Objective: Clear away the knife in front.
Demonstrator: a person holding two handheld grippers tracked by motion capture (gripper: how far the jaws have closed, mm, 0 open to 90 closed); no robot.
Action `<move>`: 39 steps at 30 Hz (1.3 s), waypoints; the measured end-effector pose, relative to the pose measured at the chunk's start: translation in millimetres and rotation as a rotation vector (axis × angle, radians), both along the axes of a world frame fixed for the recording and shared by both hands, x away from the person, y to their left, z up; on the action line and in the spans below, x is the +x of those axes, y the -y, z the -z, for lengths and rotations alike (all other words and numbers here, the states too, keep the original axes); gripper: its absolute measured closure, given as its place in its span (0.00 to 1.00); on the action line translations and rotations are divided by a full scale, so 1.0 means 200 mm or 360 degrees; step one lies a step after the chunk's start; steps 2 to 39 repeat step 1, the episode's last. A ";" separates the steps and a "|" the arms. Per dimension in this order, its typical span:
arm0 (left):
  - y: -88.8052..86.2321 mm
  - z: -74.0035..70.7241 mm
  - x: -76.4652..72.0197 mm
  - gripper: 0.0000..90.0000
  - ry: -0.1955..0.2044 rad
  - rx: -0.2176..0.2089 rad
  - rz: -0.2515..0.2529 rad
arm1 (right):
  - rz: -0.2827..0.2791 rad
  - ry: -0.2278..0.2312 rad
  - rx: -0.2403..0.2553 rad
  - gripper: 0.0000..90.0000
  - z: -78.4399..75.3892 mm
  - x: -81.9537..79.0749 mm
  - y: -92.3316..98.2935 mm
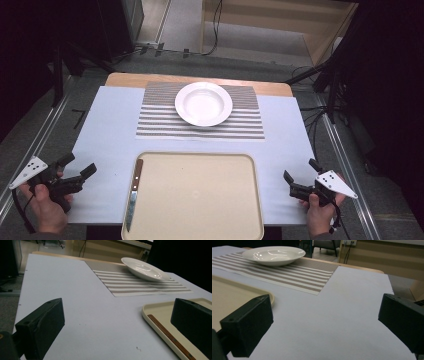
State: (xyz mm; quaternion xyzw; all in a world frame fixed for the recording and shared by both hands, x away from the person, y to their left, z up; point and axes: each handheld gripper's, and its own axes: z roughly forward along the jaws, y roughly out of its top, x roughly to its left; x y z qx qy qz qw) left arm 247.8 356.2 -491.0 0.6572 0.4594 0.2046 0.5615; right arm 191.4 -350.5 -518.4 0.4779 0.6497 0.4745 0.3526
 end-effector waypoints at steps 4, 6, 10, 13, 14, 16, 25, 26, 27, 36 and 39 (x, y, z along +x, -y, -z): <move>0.00 0.00 0.00 0.00 0.0001 0.0004 0.0006 | 0.0004 -0.0005 0.0002 0.00 0.00 0.00 0.00; 0.00 0.00 0.00 0.00 0.0001 0.0004 0.0006 | 0.0004 -0.0005 0.0002 0.00 0.00 0.00 0.00; 0.00 0.00 0.00 0.00 0.0001 0.0004 0.0006 | 0.0004 -0.0005 0.0002 0.00 0.00 0.00 0.00; 0.00 0.00 0.00 0.00 0.0001 0.0004 0.0006 | 0.0004 -0.0005 0.0002 0.00 0.00 0.00 0.00; 0.00 0.00 0.00 0.00 0.0001 0.0004 0.0006 | 0.0004 -0.0005 0.0002 0.00 0.00 0.00 0.00; 0.00 0.00 0.00 0.00 0.0001 0.0004 0.0006 | 0.0004 -0.0005 0.0002 0.00 0.00 0.00 0.00; 0.00 0.00 0.00 0.00 0.0001 0.0004 0.0006 | 0.0004 -0.0005 0.0002 0.00 0.00 0.00 0.00; 0.00 0.00 0.00 0.00 0.0001 0.0004 0.0006 | 0.0004 -0.0005 0.0002 0.00 0.00 0.00 0.00; 0.00 0.00 0.00 0.00 0.0001 0.0004 0.0006 | 0.0004 -0.0005 0.0002 0.00 0.00 0.00 0.00; 0.00 0.00 0.00 0.00 0.0001 0.0004 0.0006 | 0.0004 -0.0005 0.0002 0.00 0.00 0.00 0.00; 0.00 0.00 0.00 0.00 0.0001 0.0004 0.0006 | 0.0004 -0.0005 0.0002 0.00 0.00 0.00 0.00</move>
